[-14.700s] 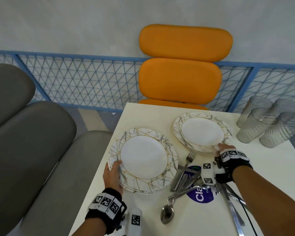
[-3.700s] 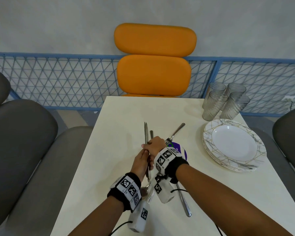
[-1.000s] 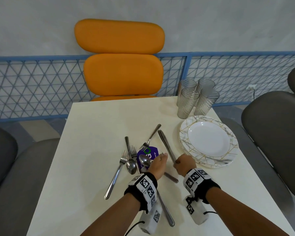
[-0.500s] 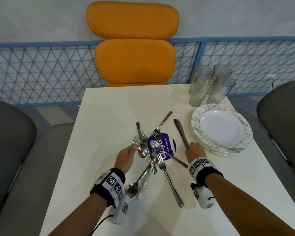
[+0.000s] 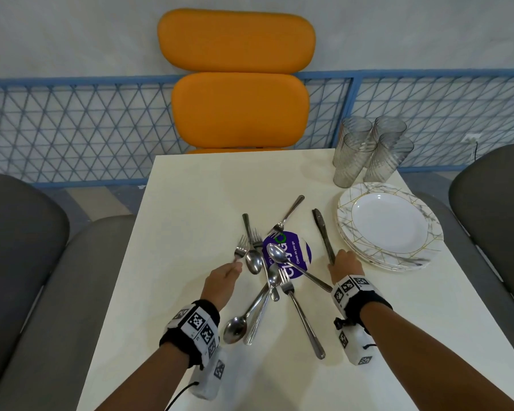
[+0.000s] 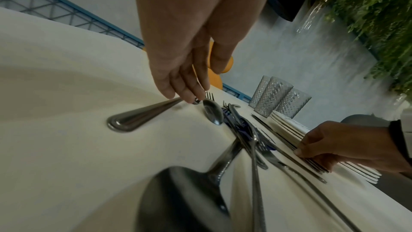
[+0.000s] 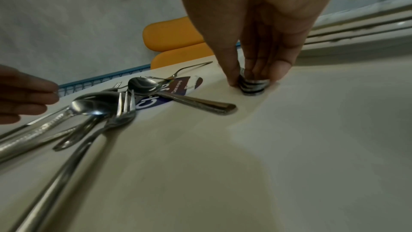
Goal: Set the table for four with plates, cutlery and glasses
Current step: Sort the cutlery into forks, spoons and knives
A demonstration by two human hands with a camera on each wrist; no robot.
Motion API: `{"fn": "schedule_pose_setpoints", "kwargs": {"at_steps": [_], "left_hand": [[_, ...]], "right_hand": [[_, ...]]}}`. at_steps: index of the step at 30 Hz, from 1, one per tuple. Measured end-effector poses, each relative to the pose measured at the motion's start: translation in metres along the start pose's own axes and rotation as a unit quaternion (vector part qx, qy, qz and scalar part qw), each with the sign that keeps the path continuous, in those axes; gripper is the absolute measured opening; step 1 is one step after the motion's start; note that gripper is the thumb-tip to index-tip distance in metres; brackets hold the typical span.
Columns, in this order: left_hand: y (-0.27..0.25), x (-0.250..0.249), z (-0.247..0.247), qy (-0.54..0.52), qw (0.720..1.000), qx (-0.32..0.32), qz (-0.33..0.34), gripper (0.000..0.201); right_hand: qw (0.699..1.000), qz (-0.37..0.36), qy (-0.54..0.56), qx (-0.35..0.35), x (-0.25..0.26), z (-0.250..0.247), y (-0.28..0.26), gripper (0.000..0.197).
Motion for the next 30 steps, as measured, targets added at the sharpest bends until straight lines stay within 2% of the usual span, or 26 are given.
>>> {"fn": "schedule_pose_setpoints", "kwargs": {"at_steps": [2,4,6,8,10,16,18,21,24,27,30], "left_hand": [[0.002,0.004,0.001,0.009,1.000,0.004,0.006,0.025],[0.003,0.006,0.001,0.015,1.000,0.001,0.012,0.024],[0.003,0.008,-0.001,0.013,1.000,0.000,0.014,0.023],[0.001,0.009,-0.003,0.005,1.000,0.002,0.012,0.022],[0.000,0.008,-0.005,-0.006,1.000,0.002,0.011,0.021],[-0.003,0.008,-0.007,-0.025,1.000,0.008,0.004,0.022],[-0.003,0.008,-0.004,-0.032,0.999,0.016,0.005,0.021],[-0.004,0.002,0.002,-0.055,0.998,0.026,0.011,0.017],[-0.006,-0.010,0.011,-0.083,0.996,0.029,0.007,0.024],[-0.006,-0.021,0.023,-0.099,0.994,0.049,0.003,0.035],[-0.007,-0.027,0.022,-0.115,0.993,0.038,0.010,0.029]], "right_hand": [[1.000,-0.008,0.003,0.000,0.000,0.001,-0.001,0.040],[0.996,-0.053,-0.048,-0.054,0.008,-0.004,-0.003,0.045],[0.983,-0.128,-0.070,-0.112,0.024,-0.008,-0.011,0.041],[0.971,-0.204,-0.083,-0.090,0.042,0.002,-0.020,0.034],[0.963,-0.236,-0.122,-0.038,0.055,0.017,-0.030,0.032],[0.973,-0.188,-0.134,0.026,0.062,0.027,-0.030,0.034],[0.985,-0.153,-0.075,0.043,0.063,0.023,-0.028,0.032],[0.987,-0.122,0.086,0.053,0.071,0.014,-0.030,0.025],[0.953,-0.144,0.249,0.094,0.095,0.013,-0.048,0.012],[0.918,-0.153,0.334,0.151,0.121,0.029,-0.071,0.016],[0.886,-0.139,0.399,0.190,0.132,0.043,-0.085,0.011]]}}
Point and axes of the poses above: each hand's wrist, its own y-axis towards the middle knuckle, its own z-axis out of the palm, x = y × z, the point moved 7 cm from there along y, towards the middle knuckle
